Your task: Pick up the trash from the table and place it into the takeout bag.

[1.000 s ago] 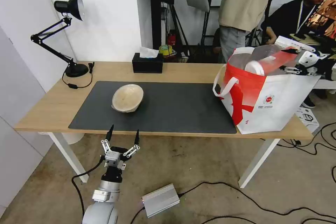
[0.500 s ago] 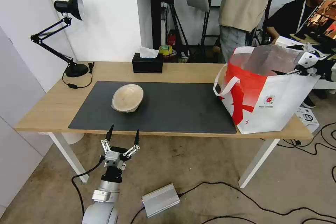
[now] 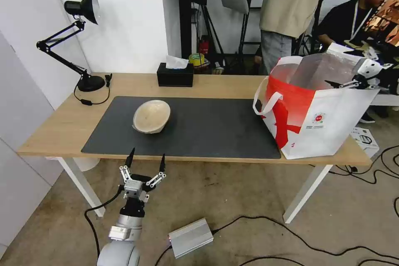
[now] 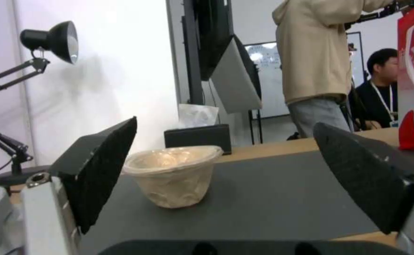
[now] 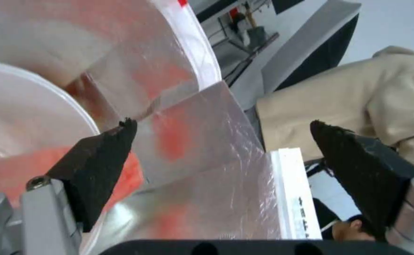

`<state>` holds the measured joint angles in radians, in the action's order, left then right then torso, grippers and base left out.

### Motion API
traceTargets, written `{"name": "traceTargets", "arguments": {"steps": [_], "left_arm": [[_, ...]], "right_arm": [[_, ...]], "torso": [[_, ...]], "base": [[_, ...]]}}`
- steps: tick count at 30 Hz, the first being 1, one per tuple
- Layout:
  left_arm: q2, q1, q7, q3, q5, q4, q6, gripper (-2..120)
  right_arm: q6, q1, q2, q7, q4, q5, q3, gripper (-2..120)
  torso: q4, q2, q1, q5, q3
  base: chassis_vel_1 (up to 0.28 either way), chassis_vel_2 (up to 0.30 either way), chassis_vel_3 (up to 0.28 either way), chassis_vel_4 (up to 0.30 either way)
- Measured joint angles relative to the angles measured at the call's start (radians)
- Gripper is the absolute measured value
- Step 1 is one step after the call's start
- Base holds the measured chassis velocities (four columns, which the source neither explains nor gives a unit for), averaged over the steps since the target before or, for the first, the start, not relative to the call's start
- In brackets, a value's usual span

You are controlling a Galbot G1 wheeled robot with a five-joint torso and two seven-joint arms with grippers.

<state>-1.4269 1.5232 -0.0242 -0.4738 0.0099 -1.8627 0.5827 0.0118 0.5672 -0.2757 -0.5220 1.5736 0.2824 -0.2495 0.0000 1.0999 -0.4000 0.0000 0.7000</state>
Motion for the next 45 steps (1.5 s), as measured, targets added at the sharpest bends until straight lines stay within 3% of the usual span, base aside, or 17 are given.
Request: {"name": "traceTargets", "arguments": {"steps": [6, 11, 16, 25, 36, 45], "left_arm": [[-0.001, 0.009, 0.0, -0.002, 0.001, -0.014, -0.001, 100], [0.003, 0.024, 0.0, -0.015, 0.002, -0.027, -0.002, 100], [0.007, 0.039, 0.0, -0.03, 0.002, -0.044, -0.002, 100], [-0.011, 0.072, 0.0, -0.08, 0.004, -0.079, -0.002, 100], [-0.027, 0.093, 0.003, -0.111, 0.015, -0.112, -0.009, 100], [-0.026, 0.099, 0.004, -0.107, 0.019, -0.147, -0.027, 100]], "right_arm": [[-0.012, 0.033, 0.015, 0.029, 0.039, 0.05, -0.03, 95], [-0.043, 0.093, 0.031, 0.099, 0.097, 0.176, -0.079, 95], [-0.058, 0.176, 0.02, 0.182, 0.149, 0.276, -0.188, 95], [-0.093, 0.212, -0.11, 0.373, 0.322, 0.392, -0.269, 97], [-0.041, 0.275, -0.298, 0.436, 0.393, 0.374, -0.299, 100], [0.025, 0.504, -0.476, 0.48, 0.528, 0.291, -0.425, 100]], "torso": [[0.0, 0.0, 0.0, 0.0, 0.0], [0.0001, 0.0, 0.0, 0.0, 0.0], [-0.0003, 0.0, 0.0, 0.0, 0.0], [-0.0001, 0.0, 0.0, -0.0004, 0.0], [0.0002, 0.0, 0.0, -0.0001, 0.0], [-0.0001, 0.0, 0.0, -0.0001, 0.0]], "base": [[0.0, 0.0, 0.0, 0.0], [0.0, 0.0, 0.0, 0.0], [0.0, 0.0, 0.0, 0.0], [0.0, 0.0, 0.0, 0.0], [0.0, 0.0, 0.0, 0.0], [0.0, 0.0, 0.0, 0.0]]}}
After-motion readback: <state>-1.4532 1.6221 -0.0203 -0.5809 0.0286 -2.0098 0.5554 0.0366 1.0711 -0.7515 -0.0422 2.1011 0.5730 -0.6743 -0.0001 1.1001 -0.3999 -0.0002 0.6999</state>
